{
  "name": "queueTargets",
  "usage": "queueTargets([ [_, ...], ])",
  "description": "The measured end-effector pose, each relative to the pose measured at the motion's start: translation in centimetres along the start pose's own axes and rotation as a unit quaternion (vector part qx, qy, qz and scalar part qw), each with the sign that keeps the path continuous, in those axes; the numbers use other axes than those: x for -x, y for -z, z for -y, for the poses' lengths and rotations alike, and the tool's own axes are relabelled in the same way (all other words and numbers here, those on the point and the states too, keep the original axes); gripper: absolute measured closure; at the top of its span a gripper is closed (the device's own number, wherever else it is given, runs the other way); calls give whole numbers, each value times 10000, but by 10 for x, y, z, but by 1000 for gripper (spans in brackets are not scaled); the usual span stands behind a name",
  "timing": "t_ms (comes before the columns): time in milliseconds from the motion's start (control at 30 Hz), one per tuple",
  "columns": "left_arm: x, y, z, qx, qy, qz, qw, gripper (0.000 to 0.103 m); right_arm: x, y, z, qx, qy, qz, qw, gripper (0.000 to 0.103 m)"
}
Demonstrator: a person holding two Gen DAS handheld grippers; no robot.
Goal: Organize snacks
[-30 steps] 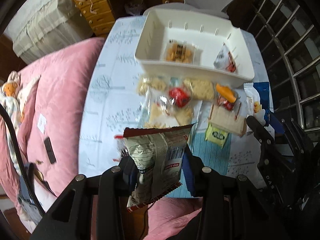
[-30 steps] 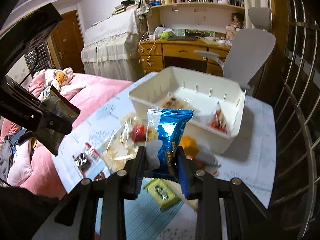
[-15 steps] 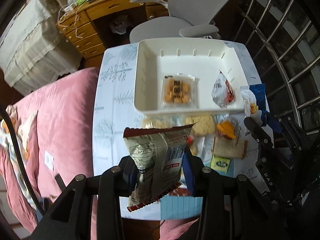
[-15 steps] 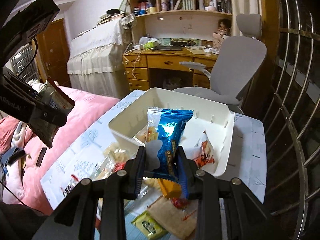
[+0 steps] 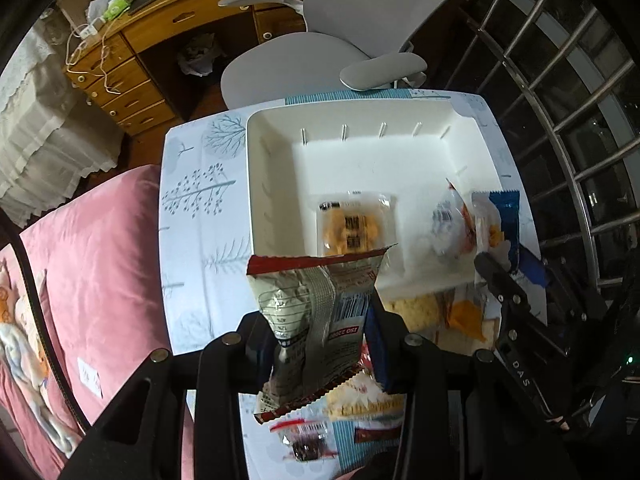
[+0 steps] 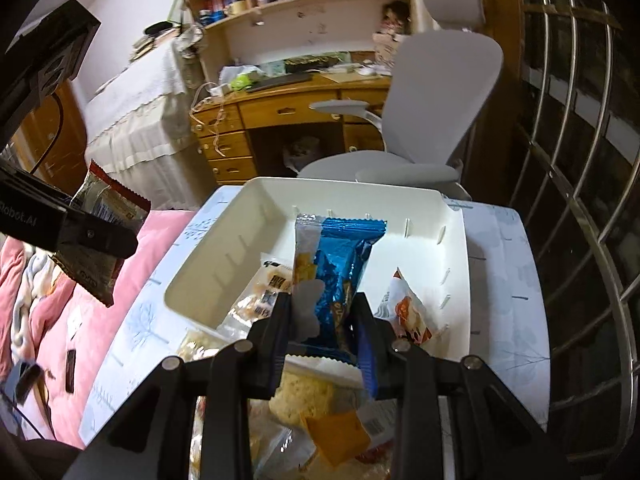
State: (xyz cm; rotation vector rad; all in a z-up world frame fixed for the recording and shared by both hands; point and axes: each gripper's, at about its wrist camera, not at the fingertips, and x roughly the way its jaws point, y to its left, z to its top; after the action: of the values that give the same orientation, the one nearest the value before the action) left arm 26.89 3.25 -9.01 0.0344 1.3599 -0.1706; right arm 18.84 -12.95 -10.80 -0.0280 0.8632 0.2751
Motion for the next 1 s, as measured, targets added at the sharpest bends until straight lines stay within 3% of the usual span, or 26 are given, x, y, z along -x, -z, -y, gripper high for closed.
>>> queueTargets([
  [233,-27,-27,-15,31,204,-103,9997,65,-23,-8,1,-270,117,-146,9995,73],
  [300,-34,-30,-18,33,265,-122,9996,58,-28,-8,0,-329,154,-189,9992,72],
  [367,-37,-30,-19,33,270,-133,9995,38,-33,-9,1,-399,206,-283,9986,69],
  [400,-38,-30,-19,9,272,-123,9996,36,-36,-9,1,-442,215,-346,9982,67],
  [467,-39,-30,-20,-26,316,-117,9994,36,-40,-7,4,-561,197,-454,9972,59],
  [733,-33,-23,-23,52,424,-65,9991,36,-31,-5,12,-731,157,-519,9958,57],
  [1000,-12,6,-15,96,400,86,9991,36,-4,5,23,-913,81,-439,9948,53],
])
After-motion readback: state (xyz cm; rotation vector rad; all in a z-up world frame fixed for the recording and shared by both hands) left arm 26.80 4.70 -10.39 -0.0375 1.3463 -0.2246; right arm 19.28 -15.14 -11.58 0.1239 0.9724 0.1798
